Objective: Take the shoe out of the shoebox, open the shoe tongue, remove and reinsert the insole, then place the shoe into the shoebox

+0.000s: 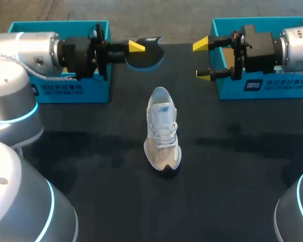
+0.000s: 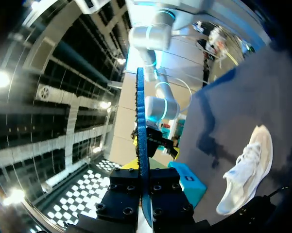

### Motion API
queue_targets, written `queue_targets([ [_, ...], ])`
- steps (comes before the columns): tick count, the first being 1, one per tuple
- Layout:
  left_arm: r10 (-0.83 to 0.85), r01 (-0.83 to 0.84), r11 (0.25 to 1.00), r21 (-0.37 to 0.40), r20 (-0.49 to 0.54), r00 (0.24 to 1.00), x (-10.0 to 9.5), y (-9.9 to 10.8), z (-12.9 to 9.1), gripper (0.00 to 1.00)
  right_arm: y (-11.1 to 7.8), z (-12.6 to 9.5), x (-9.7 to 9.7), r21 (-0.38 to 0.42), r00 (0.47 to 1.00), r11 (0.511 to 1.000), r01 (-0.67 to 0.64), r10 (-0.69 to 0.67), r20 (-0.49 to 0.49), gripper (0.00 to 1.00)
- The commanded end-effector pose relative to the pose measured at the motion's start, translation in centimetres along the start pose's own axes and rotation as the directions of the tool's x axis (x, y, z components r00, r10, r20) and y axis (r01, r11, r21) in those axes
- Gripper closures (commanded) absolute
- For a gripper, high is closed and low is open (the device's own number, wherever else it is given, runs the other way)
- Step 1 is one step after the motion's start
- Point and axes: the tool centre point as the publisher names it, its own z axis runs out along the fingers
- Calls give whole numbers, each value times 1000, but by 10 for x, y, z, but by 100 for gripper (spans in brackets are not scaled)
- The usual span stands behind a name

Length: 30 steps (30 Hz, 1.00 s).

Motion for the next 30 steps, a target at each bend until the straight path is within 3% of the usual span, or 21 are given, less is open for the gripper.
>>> queue_targets([
  [1,-374,377,926,27,-76,924,-7,-6,-7,100,0,2,0,-1,1000,1000,-1,1,2,0],
  [7,-646,647,761,-36,-135,752,1,-14,-10,100,0,2,0,-1,1000,1000,-1,1,2,0],
  [10,-752,749,659,-69,-104,651,4,-16,-10,100,0,2,0,-1,1000,1000,-1,1,2,0],
  [14,-850,848,526,-68,-87,520,2,-19,-9,100,0,2,0,-1,1000,1000,-1,1,2,0],
  [15,-886,886,461,-49,-72,458,0,-21,-9,100,0,2,0,-1,1000,1000,-1,1,2,0],
  [30,-886,886,461,-49,-72,458,0,-21,-9,100,0,2,0,-1,1000,1000,-1,1,2,0],
])
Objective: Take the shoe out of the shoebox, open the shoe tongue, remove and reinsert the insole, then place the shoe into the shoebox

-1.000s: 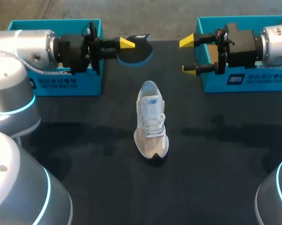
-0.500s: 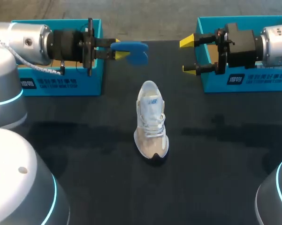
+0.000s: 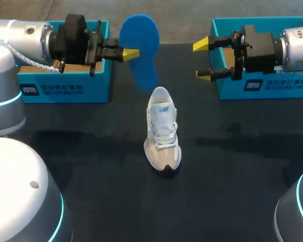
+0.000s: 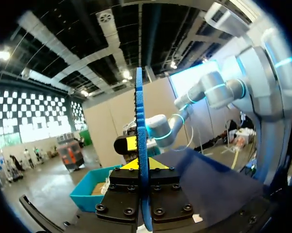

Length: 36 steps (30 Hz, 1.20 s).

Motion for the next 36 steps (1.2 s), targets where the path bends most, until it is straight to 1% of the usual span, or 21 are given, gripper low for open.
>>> queue_targets([
  [1,-103,103,995,-4,-8,995,-2,0,1,100,0,2,0,-1,1000,1000,-1,1,3,0],
  [8,-103,103,995,-4,-8,995,-2,0,1,100,0,2,0,-1,1000,1000,-1,1,3,0],
  [11,-158,158,987,7,-14,987,-2,-1,0,100,0,2,0,-1,1000,1000,-1,1,3,0],
  [14,-198,198,980,-11,-3,980,-2,1,-2,100,0,2,0,-1,1000,1000,-1,1,3,0],
  [16,-284,284,959,-17,12,959,-3,-2,-3,100,0,2,0,-1,1000,1000,-1,1,3,0],
  [18,-390,391,920,-38,22,920,-3,-4,-4,100,0,2,0,-1,1000,1000,-1,1,3,0],
  [20,-473,474,880,-22,42,880,-4,-7,-6,100,0,2,0,-1,1000,1000,-1,1,3,0],
  [21,-526,526,850,-1,35,850,-4,-10,-7,100,0,2,0,-1,1000,1000,-1,1,3,0],
  [24,-633,633,774,16,58,772,-6,-13,-10,100,0,2,0,-1,1000,1000,-1,1,3,0],
  [26,-707,709,705,9,70,703,-7,-14,-10,100,0,2,0,-1,1000,1000,-1,1,3,0],
  [27,-747,748,663,35,88,659,-8,-16,-11,100,0,2,0,-1,1000,1000,-1,1,3,0],
  [28,-794,795,605,39,96,600,-9,-18,-10,100,0,2,0,-1,1000,1000,-1,1,3,0],
  [29,-811,812,582,39,97,577,-9,-18,-10,100,0,2,0,-1,1000,1000,-1,1,3,0],
  [30,-842,843,535,49,118,527,-9,-19,-10,100,0,2,0,-1,1000,1000,-1,1,3,0],
  [31,-886,888,456,61,121,447,-9,-19,-8,100,0,2,0,-1,1000,1000,-1,1,3,0],
  [32,-898,898,434,76,121,423,-8,-20,-8,100,0,2,0,-1,1000,1000,-1,1,3,0],
  [33,-934,934,346,84,123,335,-8,-21,-6,100,0,2,0,-1,1000,1000,-1,1,3,0],
  [35,-962,962,260,88,109,250,-8,-21,-5,100,0,2,0,-1,1000,1000,-1,1,3,0],
  [36,-980,978,184,99,99,174,-9,-21,-4,100,0,2,0,-1,1000,1000,-1,1,3,0],
])
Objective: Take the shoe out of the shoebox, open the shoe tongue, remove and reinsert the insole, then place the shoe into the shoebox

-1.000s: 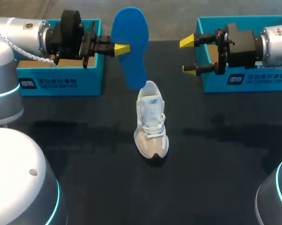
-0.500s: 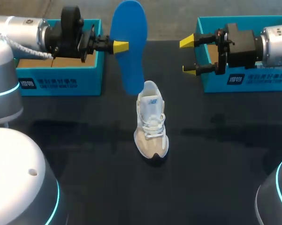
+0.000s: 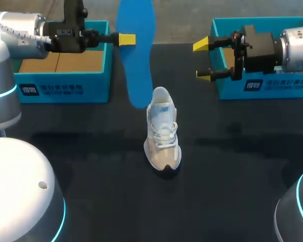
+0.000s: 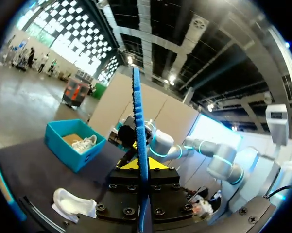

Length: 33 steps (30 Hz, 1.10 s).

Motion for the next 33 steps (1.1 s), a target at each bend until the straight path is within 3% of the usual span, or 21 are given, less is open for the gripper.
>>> queue_targets([
  [1,-561,560,828,32,55,826,4,0,5,100,0,2,0,-1,1000,1000,-1,1,3,0],
  [8,-761,761,648,14,18,648,-3,7,3,100,0,2,0,-1,1000,1000,-1,1,3,0],
  [13,-881,881,473,1,-10,473,-9,9,3,100,0,2,0,-1,1000,1000,-1,1,3,0],
  [29,-887,887,462,1,-15,462,-12,12,5,100,0,2,0,-1,1000,1000,-1,1,3,0],
  [33,-881,885,466,-15,-101,463,-22,21,12,100,0,2,0,-1,1000,1000,-1,1,3,0],
])
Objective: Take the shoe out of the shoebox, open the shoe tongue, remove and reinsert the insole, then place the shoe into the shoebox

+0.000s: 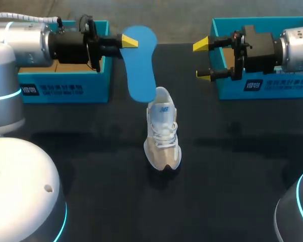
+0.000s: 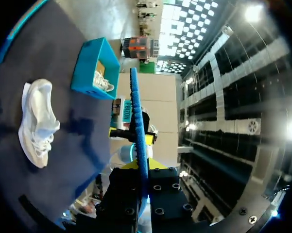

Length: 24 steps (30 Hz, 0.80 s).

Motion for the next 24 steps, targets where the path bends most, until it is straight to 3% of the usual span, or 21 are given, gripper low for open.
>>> queue_targets([
  [1,14,-15,1000,-10,-72,997,-21,-11,8,100,0,2,0,-1,1000,1000,-1,1,3,0],
  [6,34,-37,999,-21,-119,992,-37,-16,17,100,0,2,0,-1,1000,1000,-1,1,3,0],
  [11,61,-66,997,-37,-129,990,-46,-15,21,100,3,3,14,9,999,1000,9,-10,51,0],
  [24,78,-83,996,-40,-115,990,-60,-20,26,100,1,13,52,12,946,1000,-16,11,323,0],
])
